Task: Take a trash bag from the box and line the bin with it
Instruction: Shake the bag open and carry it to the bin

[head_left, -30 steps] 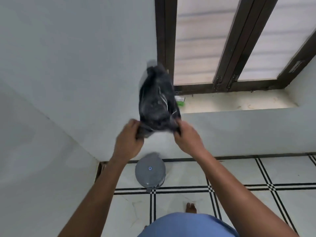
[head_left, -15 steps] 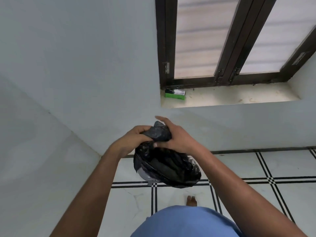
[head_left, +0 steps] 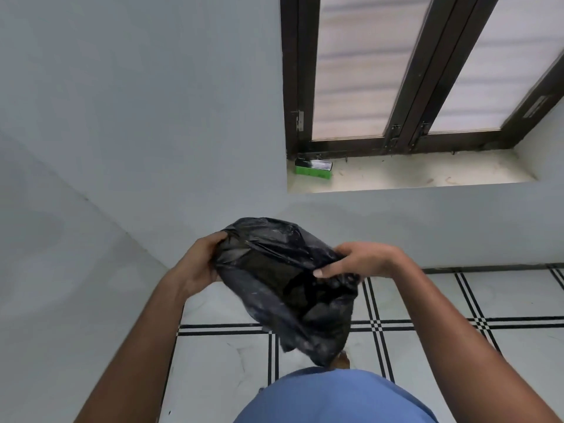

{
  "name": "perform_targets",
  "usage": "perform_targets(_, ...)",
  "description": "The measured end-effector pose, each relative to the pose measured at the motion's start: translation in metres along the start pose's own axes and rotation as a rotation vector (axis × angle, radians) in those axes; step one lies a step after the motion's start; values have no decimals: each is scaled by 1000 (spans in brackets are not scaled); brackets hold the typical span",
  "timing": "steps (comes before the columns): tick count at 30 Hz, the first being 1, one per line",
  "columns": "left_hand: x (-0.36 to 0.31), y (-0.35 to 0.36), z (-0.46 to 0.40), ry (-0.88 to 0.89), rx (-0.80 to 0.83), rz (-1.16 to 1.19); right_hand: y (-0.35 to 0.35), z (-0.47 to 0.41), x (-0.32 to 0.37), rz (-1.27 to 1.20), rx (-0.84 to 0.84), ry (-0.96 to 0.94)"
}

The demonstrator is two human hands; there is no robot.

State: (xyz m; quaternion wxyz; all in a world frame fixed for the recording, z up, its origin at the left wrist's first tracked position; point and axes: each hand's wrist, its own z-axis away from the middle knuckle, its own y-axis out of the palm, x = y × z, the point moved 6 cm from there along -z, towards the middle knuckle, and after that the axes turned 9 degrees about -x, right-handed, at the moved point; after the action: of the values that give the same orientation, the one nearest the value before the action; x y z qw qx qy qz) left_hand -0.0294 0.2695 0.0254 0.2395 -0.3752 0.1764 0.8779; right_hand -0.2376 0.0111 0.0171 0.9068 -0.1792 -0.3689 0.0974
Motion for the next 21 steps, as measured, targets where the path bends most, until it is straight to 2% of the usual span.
perform_targets(2,4,9,8,-58,94,-290,2,4,11,-153,16,-3)
perform_targets(4,7,8,7,-85,196,-839,-8,1,25,-17,-85,12)
perform_targets(5,0,6,1,-54,169,-1101,-16,0,33,128,-164,23)
perform_targets(6,-14,5,-5,32,43,-1266,-27,0,43,251,-270,17)
perform_targets(7,-36,7,-7,181,-157,-1306,-37,-1,57,312,-415,-30)
perform_targets(8,-59,9,-6,384,-384,-1208,-47,1,71,261,-595,-137)
perform_targets(10,-95,17,27,850,-791,-778,-57,27,99,-14,-1002,-539)
perform_targets(11,-101,19,51,1070,-916,-577,-54,44,104,-81,-1196,-744)
perform_targets(12,-102,25,66,1233,-968,-525,-47,56,105,-49,-1354,-851)
perform_targets(13,-99,34,71,1328,-951,-634,-37,56,100,40,-1428,-882)
perform_targets(14,-91,42,60,1334,-858,-836,-26,48,94,135,-1396,-848)
perform_targets(15,-78,43,35,1202,-722,-1075,-17,28,85,234,-1247,-736)
perform_targets(16,-57,36,2,930,-542,-1279,-7,2,68,329,-999,-556)
perform_targets(18,0,10,-43,282,-171,-1571,25,-29,24,640,-378,-92)
perform_targets(19,27,-5,-51,66,-27,-1666,38,-30,1,762,-145,66)
perform_targets(20,43,-17,-56,-26,31,-1689,46,-28,-18,817,3,152)
perform_targets(21,51,-23,-60,-32,14,-1614,48,-28,-29,758,41,188)
